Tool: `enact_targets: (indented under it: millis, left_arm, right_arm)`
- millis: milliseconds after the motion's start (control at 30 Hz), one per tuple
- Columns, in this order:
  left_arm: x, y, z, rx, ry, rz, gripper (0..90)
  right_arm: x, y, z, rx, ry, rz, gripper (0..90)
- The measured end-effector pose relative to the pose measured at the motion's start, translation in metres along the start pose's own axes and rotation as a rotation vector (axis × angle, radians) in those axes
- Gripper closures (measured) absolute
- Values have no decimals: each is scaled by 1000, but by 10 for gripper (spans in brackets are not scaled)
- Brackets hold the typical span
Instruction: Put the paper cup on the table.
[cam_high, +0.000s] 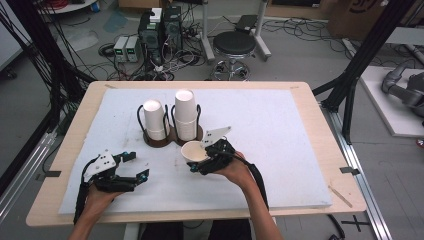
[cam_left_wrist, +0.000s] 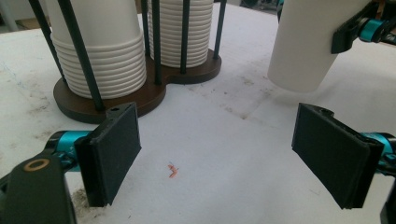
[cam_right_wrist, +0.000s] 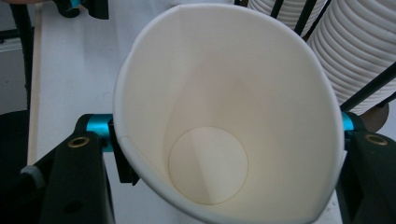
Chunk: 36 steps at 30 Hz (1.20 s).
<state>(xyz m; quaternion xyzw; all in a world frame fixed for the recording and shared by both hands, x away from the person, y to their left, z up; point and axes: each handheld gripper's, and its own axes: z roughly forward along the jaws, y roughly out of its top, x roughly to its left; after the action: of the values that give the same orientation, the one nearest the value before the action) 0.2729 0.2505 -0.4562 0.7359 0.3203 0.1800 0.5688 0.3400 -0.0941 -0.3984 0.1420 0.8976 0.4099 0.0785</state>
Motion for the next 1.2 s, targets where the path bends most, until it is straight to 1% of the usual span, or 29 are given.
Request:
enact_targets:
  millis: [33, 100, 133, 167, 233, 333, 400, 467, 533, 633, 800, 967, 1033, 1067, 1100, 1133, 1167, 1200]
  left_arm:
    - [0, 0, 0, 1, -1, 2, 152]
    - [0, 0, 0, 3, 2, 5, 153]
    - [0, 0, 0, 1, 3, 6, 152]
    - [-1, 0, 0, 1, 3, 6, 153]
    - [-1, 0, 0, 2, 3, 8, 152]
    - [-1, 0, 0, 0, 4, 6, 152]
    - [-1, 0, 0, 3, 5, 10, 152]
    - [-1, 0, 0, 2, 5, 11, 153]
    - [-1, 0, 0, 3, 6, 12, 153]
    - [-1, 0, 0, 3, 8, 12, 153]
    - [-1, 0, 0, 0, 11, 15, 153]
    - [-1, 0, 0, -2, 8, 14, 153]
    - [-1, 0, 0, -2, 9, 14, 153]
    - [-1, 0, 0, -1, 9, 15, 153]
    - [-1, 0, 0, -1, 10, 15, 153]
    - [-1, 0, 0, -1, 9, 15, 153]
    - [-1, 0, 0, -1, 9, 16, 153]
    - [-1, 0, 0, -1, 10, 16, 153]
  right_arm:
    - [0, -1, 1, 3, -8, -1, 324]
    - [0, -3, 3, 7, -6, 5, 324]
    - [0, -4, 4, 13, -17, 3, 324]
    - [0, -6, 5, 12, -14, 5, 324]
    - [1, -9, 6, 10, -26, 7, 324]
    - [1, -13, 8, 12, -31, 13, 324]
    - [2, -17, 11, 25, -29, 15, 323]
    - [1, -22, 11, -10, -28, 37, 324]
    - [1, -24, 11, -29, -29, 46, 324]
    - [2, -24, 11, -28, -31, 38, 323]
    - [2, -24, 12, -29, -30, 37, 307]
    - [2, -24, 13, -16, -33, 33, 246]
    - [2, -25, 15, 12, -42, 31, 169]
    - [2, -26, 16, 16, -32, 45, 159]
    - [2, -26, 16, 14, -32, 50, 151]
    - [2, -28, 15, -6, -36, 56, 144]
    - [2, -29, 14, -20, -24, 70, 143]
    - [2, -29, 13, -25, -32, 74, 143]
